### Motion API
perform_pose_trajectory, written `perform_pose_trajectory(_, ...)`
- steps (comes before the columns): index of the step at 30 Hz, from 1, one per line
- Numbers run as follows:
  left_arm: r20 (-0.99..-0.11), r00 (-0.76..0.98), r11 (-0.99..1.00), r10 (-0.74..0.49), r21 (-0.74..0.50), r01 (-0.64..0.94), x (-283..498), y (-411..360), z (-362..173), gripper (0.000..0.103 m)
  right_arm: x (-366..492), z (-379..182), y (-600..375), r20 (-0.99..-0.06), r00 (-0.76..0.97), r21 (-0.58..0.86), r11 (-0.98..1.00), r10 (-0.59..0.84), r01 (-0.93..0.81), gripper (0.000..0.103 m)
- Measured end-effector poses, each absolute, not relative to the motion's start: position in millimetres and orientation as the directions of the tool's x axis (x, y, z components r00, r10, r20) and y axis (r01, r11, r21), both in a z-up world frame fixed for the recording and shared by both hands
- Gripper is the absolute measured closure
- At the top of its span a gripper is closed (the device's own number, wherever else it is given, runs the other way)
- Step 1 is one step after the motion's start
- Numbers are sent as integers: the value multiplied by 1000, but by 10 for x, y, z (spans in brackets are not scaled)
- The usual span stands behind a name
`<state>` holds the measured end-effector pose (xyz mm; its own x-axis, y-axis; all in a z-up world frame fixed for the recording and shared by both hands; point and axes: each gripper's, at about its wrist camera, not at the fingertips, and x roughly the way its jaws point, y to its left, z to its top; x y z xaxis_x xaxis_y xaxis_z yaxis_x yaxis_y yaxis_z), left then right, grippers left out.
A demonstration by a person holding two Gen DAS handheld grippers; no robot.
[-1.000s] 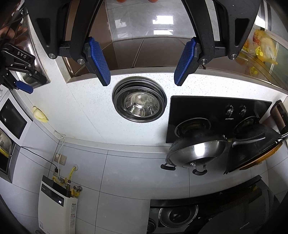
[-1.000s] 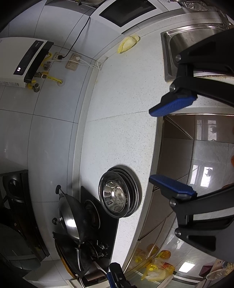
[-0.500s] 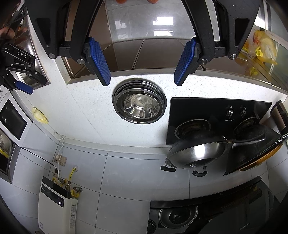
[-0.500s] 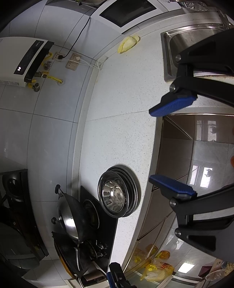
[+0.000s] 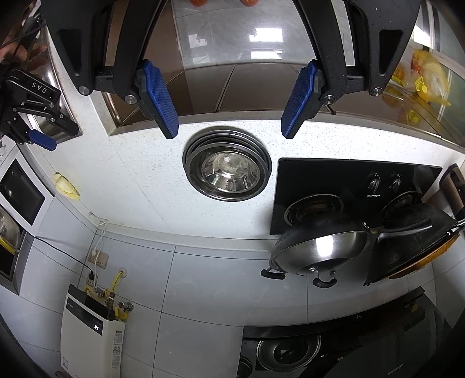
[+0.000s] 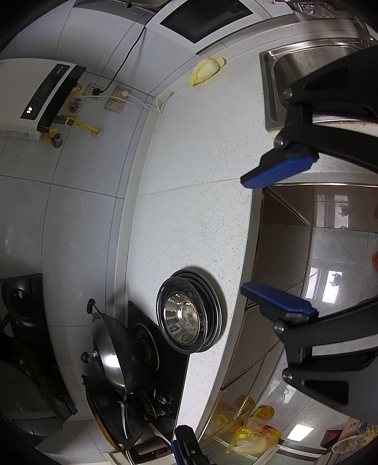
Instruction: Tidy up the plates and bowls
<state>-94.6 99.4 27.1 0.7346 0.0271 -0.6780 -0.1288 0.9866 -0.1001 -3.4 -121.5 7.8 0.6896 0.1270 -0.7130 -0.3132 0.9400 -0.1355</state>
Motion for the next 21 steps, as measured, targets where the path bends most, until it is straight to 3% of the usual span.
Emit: perform_pose_trajectory(21, -689, 724, 985, 38, -95, -143, -866, 978, 237, 34, 141, 44, -1234, -714, 688, -127, 943, 128, -307, 38)
